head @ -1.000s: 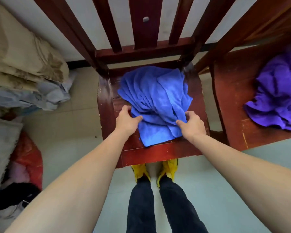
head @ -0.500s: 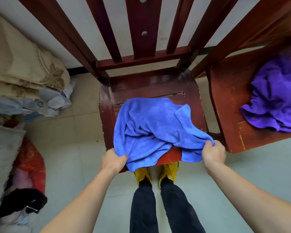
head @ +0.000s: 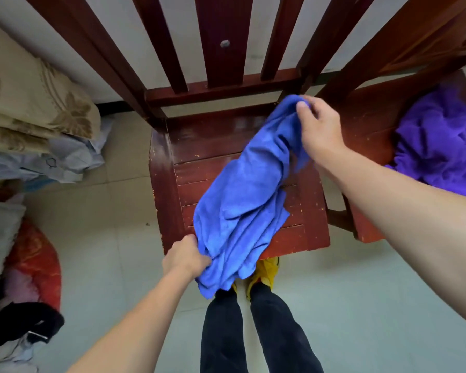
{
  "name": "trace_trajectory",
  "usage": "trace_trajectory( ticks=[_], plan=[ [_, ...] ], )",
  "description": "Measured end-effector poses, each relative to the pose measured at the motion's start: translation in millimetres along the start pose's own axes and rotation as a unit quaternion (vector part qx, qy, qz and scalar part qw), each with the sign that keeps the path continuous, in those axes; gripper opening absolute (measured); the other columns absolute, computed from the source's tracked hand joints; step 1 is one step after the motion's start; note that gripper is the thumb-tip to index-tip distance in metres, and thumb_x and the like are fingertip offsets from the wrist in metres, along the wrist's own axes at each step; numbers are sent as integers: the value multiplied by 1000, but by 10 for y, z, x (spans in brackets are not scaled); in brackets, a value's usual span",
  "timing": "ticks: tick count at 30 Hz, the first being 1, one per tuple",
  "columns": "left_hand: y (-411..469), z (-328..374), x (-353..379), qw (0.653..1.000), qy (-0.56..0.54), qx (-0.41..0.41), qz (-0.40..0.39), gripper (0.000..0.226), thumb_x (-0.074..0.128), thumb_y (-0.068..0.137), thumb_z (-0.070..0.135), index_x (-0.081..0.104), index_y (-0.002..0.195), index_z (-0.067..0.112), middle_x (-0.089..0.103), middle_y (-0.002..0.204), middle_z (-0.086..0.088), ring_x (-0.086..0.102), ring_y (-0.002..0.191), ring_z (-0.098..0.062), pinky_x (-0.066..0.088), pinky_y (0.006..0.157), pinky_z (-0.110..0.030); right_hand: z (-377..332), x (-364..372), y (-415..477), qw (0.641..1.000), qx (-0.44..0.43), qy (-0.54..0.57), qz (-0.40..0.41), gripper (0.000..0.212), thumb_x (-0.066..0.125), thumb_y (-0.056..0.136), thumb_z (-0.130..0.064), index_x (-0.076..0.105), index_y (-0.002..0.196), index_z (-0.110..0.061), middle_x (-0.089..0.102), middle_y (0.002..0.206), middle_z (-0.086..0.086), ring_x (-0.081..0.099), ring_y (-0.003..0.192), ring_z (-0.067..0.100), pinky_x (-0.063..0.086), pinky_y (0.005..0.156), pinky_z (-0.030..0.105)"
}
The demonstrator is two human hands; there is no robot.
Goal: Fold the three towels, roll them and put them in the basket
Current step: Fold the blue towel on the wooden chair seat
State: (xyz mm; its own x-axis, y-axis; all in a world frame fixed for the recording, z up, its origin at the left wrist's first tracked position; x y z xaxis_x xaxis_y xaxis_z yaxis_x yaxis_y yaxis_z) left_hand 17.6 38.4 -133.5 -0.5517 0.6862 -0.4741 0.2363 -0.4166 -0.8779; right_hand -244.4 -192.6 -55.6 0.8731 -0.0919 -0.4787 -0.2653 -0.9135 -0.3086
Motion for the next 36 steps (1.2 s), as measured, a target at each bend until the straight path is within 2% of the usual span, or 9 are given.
trace_trajectory(
  ticks=[3, 6, 11, 17, 21, 26, 30, 33, 36],
  plan=[
    [95, 217, -307, 984, -93, 67, 135, 38, 67, 71, 34, 50, 103, 20, 63, 97, -4, 59, 93, -30, 48, 74, -37, 324, -29, -106, 996, 63, -60, 19, 41, 61, 91, -29, 55, 129, -19, 62, 109, -3, 58, 98, 8, 38, 80, 10],
    [293, 491, -546, 953, -220, 96, 187, 34, 64, 79, 31, 52, 108, 18, 64, 90, -4, 58, 87, -29, 45, 73, -34, 915, -82, -550, 973, 182, -127, 64, 40, 66, 84, -32, 57, 121, -22, 65, 112, -1, 61, 106, 20, 39, 82, 23],
    [454, 621, -341, 960, -241, 45, 138, 21, 74, 75, 25, 55, 72, 19, 59, 72, 2, 55, 76, -23, 39, 67, -28, 1342, 448, -1160, 963, 241, -83, -91, 19, 77, 75, -32, 65, 85, -22, 69, 86, -1, 64, 86, 22, 53, 82, 40],
    [248, -3, -428, 873, -388, -74, 286, 16, 66, 84, 13, 52, 75, 11, 56, 77, -6, 51, 74, -23, 41, 68, -33, 1504, -87, -1250, 944, 271, -189, 0, 15, 59, 85, -33, 57, 93, -21, 66, 95, 5, 61, 91, 31, 46, 78, 35],
    [167, -136, -333, 934, -281, -54, 216, 11, 60, 78, 5, 51, 78, 11, 57, 77, -8, 51, 76, -28, 41, 71, -35, 1594, -351, -1362, 900, 319, -289, -66, 26, 58, 85, -34, 53, 106, -20, 64, 109, 9, 60, 98, 32, 45, 81, 37],
    [261, 185, -484, 921, -336, 34, 195, 45, 78, 74, 27, 55, 111, 14, 64, 84, -1, 60, 84, -23, 48, 78, -35, 1130, -71, -1024, 942, 138, -304, -44, 51, 64, 80, -44, 48, 125, -26, 60, 123, 2, 55, 115, 29, 46, 90, 41],
    [387, 419, -384, 886, -457, 15, 82, 26, 83, 71, 22, 58, 69, 12, 68, 74, -10, 64, 67, -23, 55, 67, -36, 1014, 385, -884, 925, 125, -328, -144, 31, 68, 78, -36, 57, 105, -25, 65, 102, 2, 61, 97, 31, 42, 73, 35],
    [375, 267, -404, 873, -472, -6, 119, 34, 81, 71, 14, 49, 59, 14, 58, 61, -3, 53, 57, -19, 45, 57, -30, 1141, 306, -936, 913, 180, -336, -144, 8, 63, 79, -25, 59, 81, -18, 66, 94, 8, 56, 82, 33, 38, 68, 31],
    [357, -46, -358, 943, -323, -24, 80, 32, 81, 68, 10, 48, 66, 14, 54, 65, -4, 50, 65, -22, 41, 61, -31, 1290, 22, -1053, 896, 208, -368, -133, 8, 60, 79, -28, 60, 81, -20, 68, 97, 7, 56, 83, 31, 39, 71, 30]
  ],
)
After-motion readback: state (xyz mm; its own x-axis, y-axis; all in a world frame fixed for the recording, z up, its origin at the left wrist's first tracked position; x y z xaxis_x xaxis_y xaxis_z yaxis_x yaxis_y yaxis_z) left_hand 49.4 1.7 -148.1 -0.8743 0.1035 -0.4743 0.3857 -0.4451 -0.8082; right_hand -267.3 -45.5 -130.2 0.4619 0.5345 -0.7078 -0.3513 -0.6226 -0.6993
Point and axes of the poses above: each hand's wrist, its own y-axis towards the middle knuckle, its own x-axis out of the palm, z = x × y, the point moved 5 cm from there along y, towards the middle knuckle
